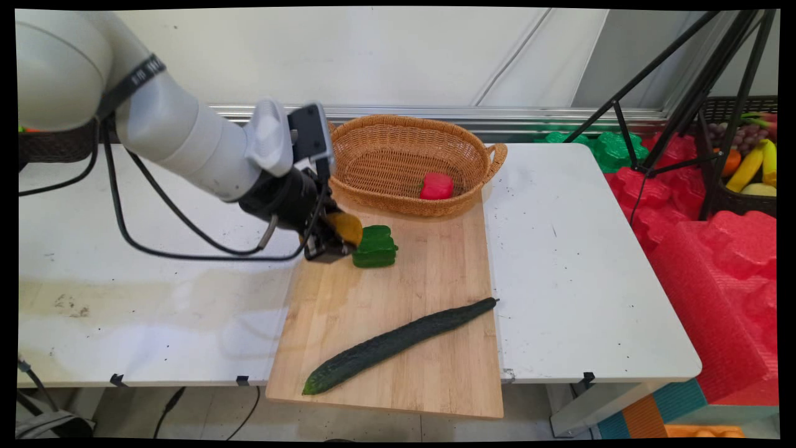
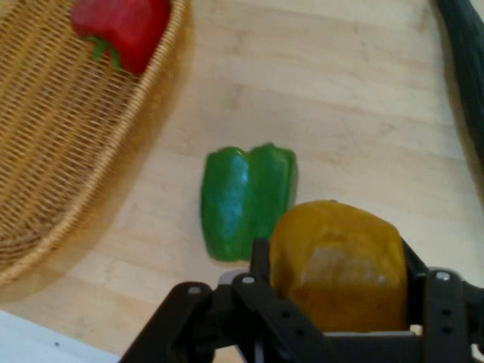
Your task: Place the picked object on the cutting board
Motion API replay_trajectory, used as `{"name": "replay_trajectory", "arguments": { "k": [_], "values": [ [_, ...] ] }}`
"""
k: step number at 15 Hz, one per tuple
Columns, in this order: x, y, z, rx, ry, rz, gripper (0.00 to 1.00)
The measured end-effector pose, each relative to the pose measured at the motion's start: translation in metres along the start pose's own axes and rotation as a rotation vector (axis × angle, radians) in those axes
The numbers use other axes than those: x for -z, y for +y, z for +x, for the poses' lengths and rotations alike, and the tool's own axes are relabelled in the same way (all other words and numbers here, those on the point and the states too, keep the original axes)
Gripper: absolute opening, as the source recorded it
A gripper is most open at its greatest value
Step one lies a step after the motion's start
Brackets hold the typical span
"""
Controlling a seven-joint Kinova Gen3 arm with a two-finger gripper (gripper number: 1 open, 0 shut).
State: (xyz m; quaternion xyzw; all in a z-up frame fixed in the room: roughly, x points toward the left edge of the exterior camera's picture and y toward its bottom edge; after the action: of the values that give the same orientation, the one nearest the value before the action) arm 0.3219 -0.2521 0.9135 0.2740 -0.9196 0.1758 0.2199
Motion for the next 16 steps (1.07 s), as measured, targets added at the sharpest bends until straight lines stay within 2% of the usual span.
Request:
{"name": "replay_trajectory", "arguments": {
  "k": [11, 16],
  "values": [
    [-0.050, 0.026, -0.015, -0.148, -0.080, -0.062, 0.00],
    [-0.075, 0.031, -0.022, -0.186, -0.101, -0.092, 0.00]
  ]
}}
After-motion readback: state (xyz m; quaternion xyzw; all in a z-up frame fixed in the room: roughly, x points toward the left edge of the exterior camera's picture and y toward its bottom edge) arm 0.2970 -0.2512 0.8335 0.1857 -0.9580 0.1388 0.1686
